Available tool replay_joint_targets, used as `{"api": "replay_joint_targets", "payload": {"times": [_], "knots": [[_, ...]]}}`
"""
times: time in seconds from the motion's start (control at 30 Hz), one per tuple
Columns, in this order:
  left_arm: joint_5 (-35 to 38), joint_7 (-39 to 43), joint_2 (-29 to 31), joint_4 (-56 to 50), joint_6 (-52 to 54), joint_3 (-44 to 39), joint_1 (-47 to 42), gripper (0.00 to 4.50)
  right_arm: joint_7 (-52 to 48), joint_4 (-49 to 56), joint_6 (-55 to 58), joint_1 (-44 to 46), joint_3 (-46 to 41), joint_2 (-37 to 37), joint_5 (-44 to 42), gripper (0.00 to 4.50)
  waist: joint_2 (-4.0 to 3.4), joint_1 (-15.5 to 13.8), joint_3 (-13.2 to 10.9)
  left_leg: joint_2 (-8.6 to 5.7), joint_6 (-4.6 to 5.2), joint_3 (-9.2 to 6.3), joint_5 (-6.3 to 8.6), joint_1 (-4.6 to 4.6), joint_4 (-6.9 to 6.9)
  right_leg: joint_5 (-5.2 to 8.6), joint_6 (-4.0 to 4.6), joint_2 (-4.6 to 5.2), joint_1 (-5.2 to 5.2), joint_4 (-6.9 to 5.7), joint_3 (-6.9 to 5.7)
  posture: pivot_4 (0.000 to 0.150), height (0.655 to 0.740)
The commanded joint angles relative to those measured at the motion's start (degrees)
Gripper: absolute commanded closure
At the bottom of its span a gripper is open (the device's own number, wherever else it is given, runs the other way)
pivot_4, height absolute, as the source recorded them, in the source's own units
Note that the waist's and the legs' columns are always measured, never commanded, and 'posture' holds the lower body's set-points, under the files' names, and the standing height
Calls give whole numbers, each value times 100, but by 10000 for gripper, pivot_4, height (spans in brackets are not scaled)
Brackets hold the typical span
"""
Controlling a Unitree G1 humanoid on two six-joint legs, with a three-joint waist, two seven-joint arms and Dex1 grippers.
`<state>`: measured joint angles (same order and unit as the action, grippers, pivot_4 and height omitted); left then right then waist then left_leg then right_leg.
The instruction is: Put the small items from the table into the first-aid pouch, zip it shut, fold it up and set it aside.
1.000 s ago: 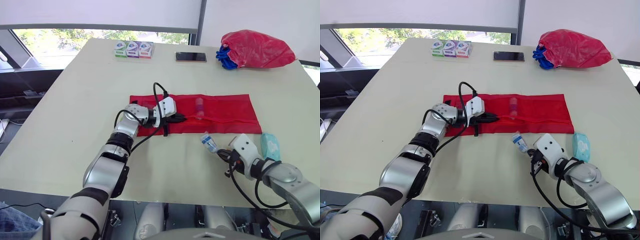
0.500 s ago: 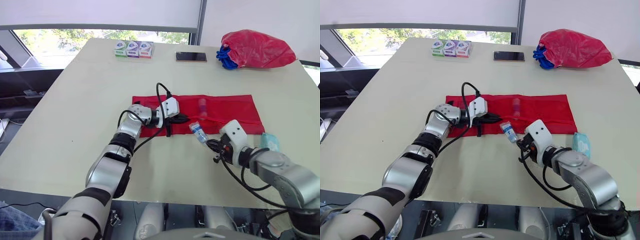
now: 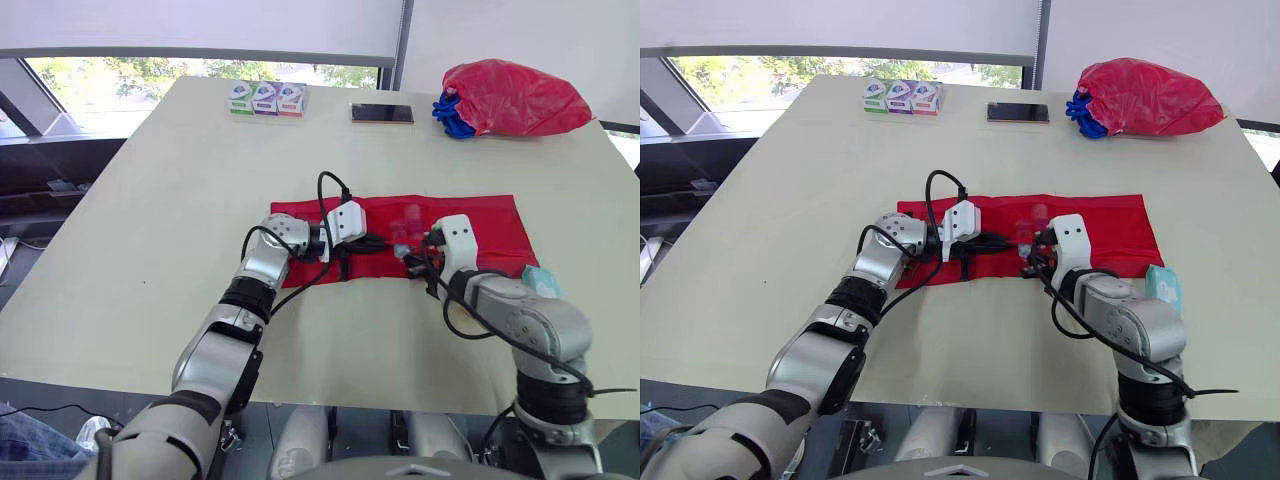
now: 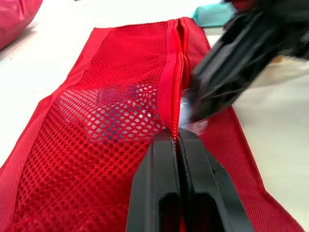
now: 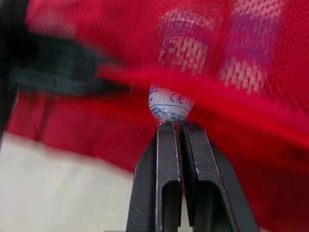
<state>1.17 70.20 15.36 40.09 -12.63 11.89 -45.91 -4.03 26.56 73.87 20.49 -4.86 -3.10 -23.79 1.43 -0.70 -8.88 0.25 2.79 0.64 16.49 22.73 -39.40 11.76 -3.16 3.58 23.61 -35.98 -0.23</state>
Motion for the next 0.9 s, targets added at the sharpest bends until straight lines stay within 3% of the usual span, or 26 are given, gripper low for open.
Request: {"api": "replay_joint_targets", "payload": {"times": [0.03,0.5,0.73,0.77,0.8,0.83,0.9], "knots": [[122,71,-23,-310,55,46,8,45000,343,-83,-138,199,-379,267,121,44291,-1,2,0,-1,0,0,0,0,0,0,0,0,0,0,0,1500,7400],[118,219,-140,-542,175,220,117,45000,811,-1057,-1571,461,-138,871,704,44291,-9,108,0,-5,-1,0,-1,-3,6,0,0,0,2,0,0,1500,7400],[112,220,-84,-426,139,203,58,45000,591,-941,-1811,218,150,601,813,44291,-10,151,-1,-3,-1,-2,-1,-3,8,0,0,0,2,0,1,1500,7400],[103,212,-59,-378,121,185,31,45000,532,-844,-1753,152,192,533,785,38697,-10,148,-1,-3,-1,-2,-1,-3,9,0,0,0,2,0,1,1500,7400],[91,192,-35,-313,102,161,-9,45000,475,-726,-1672,78,222,459,745,37351,-10,150,-1,-2,-1,-2,0,-3,9,0,0,0,2,0,1,1500,7400],[81,171,-17,-251,81,140,-49,45000,413,-608,-1612,5,256,371,723,31366,-10,153,-1,-1,-1,-2,0,-3,10,0,0,1,2,1,1,1500,7400],[64,122,9,-121,36,103,-133,45000,256,-353,-1497,-136,328,157,681,25985,-10,145,-1,-1,-1,-2,0,-3,11,0,0,1,2,1,1,1500,7400]]}}
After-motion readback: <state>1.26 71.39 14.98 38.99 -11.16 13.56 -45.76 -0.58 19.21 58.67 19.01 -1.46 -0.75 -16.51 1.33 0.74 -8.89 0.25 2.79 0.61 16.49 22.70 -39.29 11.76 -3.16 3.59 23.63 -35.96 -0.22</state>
